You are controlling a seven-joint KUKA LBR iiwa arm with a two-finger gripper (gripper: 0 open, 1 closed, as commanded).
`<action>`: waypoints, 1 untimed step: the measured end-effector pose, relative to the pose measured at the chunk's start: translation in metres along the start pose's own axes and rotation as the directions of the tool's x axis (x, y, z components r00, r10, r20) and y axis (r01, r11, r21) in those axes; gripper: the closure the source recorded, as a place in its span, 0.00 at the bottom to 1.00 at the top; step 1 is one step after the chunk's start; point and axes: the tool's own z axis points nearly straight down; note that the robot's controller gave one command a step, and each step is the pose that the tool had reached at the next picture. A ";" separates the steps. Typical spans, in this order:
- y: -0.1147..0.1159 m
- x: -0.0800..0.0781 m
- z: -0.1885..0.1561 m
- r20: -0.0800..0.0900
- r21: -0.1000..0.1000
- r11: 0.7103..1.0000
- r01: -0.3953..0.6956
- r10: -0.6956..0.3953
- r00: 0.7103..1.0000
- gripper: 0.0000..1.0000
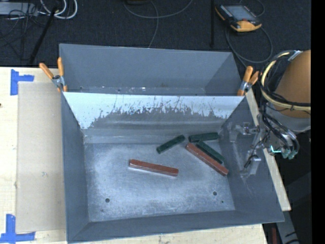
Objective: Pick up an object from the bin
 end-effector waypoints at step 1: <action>-0.020 -0.065 0.177 0.004 0.000 0.987 -0.163 0.163 0.987 0.00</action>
Offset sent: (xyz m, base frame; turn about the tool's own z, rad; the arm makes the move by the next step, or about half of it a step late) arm 0.0644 -0.0194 -0.1739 0.1632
